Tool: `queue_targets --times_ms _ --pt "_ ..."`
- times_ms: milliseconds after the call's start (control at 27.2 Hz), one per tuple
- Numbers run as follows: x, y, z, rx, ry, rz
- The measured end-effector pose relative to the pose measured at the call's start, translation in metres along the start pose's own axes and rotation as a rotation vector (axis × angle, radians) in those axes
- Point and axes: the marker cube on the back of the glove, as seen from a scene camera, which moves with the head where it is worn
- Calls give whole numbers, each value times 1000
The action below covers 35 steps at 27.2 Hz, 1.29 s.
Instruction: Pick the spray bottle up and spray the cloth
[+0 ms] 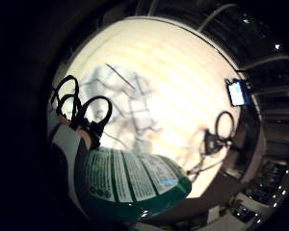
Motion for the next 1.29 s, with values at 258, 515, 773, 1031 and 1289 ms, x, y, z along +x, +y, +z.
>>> queue_targets --times_ms 258,515,773,1031,1289 --pt "-95 -38 -2 329 -600 -5" --pt "-154 -99 61 449 -807 32" --pt "-152 -152 137 477 -798 103" --pt "-137 -167 174 405 -777 95" --pt "-131 -145 160 220 -745 -32"
